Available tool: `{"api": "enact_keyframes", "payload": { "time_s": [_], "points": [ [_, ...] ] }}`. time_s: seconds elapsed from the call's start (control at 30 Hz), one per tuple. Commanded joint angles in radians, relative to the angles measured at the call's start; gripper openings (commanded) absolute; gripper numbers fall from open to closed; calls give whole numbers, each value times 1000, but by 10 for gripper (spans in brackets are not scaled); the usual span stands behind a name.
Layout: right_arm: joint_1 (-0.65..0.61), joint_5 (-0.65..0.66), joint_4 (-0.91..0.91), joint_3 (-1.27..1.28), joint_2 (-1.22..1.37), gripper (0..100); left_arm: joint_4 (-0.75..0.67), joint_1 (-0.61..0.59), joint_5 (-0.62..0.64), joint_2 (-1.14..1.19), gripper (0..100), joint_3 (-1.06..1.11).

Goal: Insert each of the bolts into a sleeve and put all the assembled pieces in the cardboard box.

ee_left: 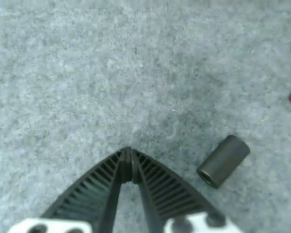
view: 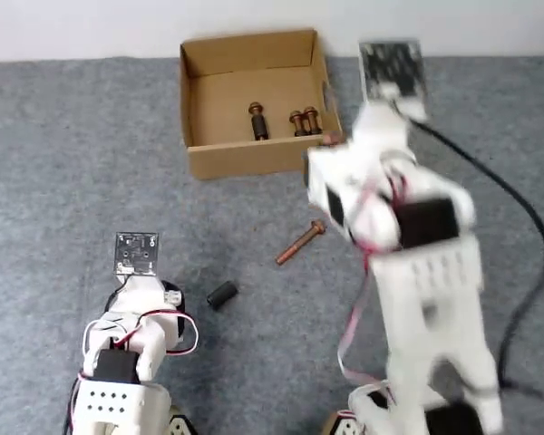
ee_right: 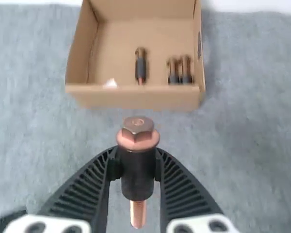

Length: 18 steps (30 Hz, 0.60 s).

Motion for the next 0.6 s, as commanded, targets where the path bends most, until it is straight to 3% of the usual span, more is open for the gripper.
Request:
{"api": "enact_keyframes", "payload": {
  "time_s": [0.0, 0.57],
  "points": [
    [13, -6, -133, -203, 177, 8, -28, -6, -5, -12, 6, -4],
    [33, 137, -757, -319, 811, 9, -28, -6, -3, -12, 6, -4]
  ]
}}
